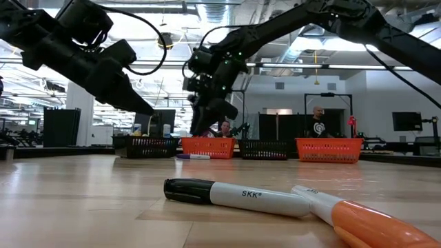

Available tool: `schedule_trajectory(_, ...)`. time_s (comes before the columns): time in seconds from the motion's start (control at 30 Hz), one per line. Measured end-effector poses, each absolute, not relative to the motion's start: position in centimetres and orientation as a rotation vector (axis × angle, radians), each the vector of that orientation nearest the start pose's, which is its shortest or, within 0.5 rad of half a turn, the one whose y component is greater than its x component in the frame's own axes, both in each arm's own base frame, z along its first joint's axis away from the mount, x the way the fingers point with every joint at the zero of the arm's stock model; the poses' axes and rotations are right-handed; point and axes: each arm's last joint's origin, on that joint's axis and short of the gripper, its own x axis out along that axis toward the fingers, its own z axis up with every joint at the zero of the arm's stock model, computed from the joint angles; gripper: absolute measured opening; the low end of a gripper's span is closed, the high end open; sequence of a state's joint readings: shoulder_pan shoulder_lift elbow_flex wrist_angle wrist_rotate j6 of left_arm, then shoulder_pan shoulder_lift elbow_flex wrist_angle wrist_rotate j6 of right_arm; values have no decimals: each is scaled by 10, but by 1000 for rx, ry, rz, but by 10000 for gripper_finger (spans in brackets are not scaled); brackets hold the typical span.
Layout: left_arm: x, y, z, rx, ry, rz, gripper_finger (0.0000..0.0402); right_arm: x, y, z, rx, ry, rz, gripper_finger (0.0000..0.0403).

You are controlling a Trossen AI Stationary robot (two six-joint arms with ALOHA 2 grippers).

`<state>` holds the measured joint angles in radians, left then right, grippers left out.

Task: Pick & Place Markers
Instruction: Put the small purple highlighter into the left orange bin

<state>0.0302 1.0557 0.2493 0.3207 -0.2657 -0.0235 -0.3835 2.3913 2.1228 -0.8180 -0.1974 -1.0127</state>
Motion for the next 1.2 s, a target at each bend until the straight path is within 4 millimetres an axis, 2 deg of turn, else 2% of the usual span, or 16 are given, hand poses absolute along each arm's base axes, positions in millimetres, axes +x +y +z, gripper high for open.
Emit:
schedule_trajectory(0.17, 187, 13, 153, 27, 480, 297, 167, 476, -186, 188, -549, 1006, 337, 108)
schedule_trajectory(0.33, 187, 13, 153, 25, 479, 298, 167, 490, -177, 193, -469, 943, 200, 108)
schedule_trajectory(0.43, 187, 13, 153, 24, 479, 298, 167, 501, -173, 193, -397, 903, 36, 108)
schedule_trajectory(0.53, 187, 13, 154, 22, 478, 297, 167, 514, -169, 217, -254, 764, -137, 108)
schedule_trajectory(0.63, 187, 13, 154, -5, 472, 301, 167, 518, -167, 253, 58, 627, -263, 108)
schedule_trajectory(0.73, 187, 13, 154, -34, 467, 306, 167, 515, -167, 263, 225, 629, -316, 108)
schedule_trajectory(0.87, 187, 12, 154, -45, 468, 278, 167, 503, -177, 250, 364, 758, -388, 108)
schedule_trajectory(1.03, 187, 12, 154, -45, 467, 277, 167, 493, -188, 203, 408, 1003, -425, 108)
schedule_trajectory(1.2, 188, 12, 154, -46, 463, 275, 167, 491, -187, 198, 382, 1060, -402, 108)
